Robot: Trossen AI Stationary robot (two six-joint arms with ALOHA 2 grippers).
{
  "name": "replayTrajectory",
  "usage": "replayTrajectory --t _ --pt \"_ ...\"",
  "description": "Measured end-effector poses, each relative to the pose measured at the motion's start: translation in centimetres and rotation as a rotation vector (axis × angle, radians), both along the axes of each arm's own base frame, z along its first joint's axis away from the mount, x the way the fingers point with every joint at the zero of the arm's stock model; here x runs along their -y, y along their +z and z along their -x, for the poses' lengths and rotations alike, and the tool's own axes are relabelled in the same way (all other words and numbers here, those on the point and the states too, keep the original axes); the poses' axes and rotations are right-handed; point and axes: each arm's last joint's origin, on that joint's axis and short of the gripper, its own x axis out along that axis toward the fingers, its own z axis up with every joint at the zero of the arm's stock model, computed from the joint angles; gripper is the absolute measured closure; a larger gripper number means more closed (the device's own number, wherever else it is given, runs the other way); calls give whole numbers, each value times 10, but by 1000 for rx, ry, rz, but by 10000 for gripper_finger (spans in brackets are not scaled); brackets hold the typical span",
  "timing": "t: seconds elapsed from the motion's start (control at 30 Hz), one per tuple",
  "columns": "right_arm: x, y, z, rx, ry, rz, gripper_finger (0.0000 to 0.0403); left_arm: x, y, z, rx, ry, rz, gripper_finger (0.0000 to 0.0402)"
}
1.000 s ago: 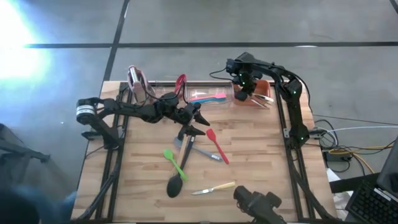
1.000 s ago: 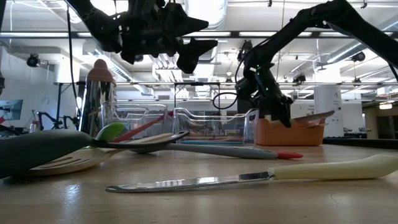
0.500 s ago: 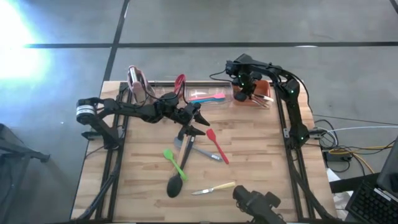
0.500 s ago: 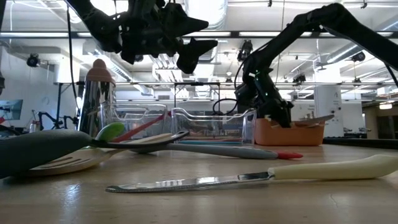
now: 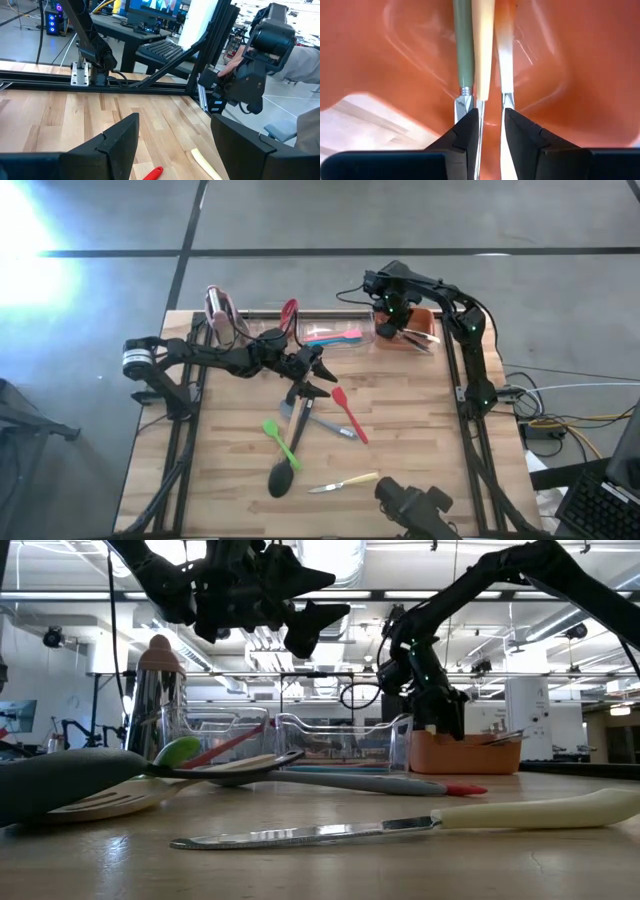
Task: Pick & Place Kitchen Items
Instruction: Put the green spatula into the right transparent bin
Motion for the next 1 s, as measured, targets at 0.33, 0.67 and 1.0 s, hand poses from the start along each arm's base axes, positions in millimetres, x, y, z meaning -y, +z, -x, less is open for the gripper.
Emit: replayTrajectory --t 0.33,0.67,1.0 --pt "-5 62 0 109 2 118 351 0 0 0 -1 0 0 152" --pt "-61 140 18 392 -16 194 391 1 -1 1 -5 -16 6 152" --pt "-167 160 22 717 159 339 394 3 6 8 -24 -25 -7 154"
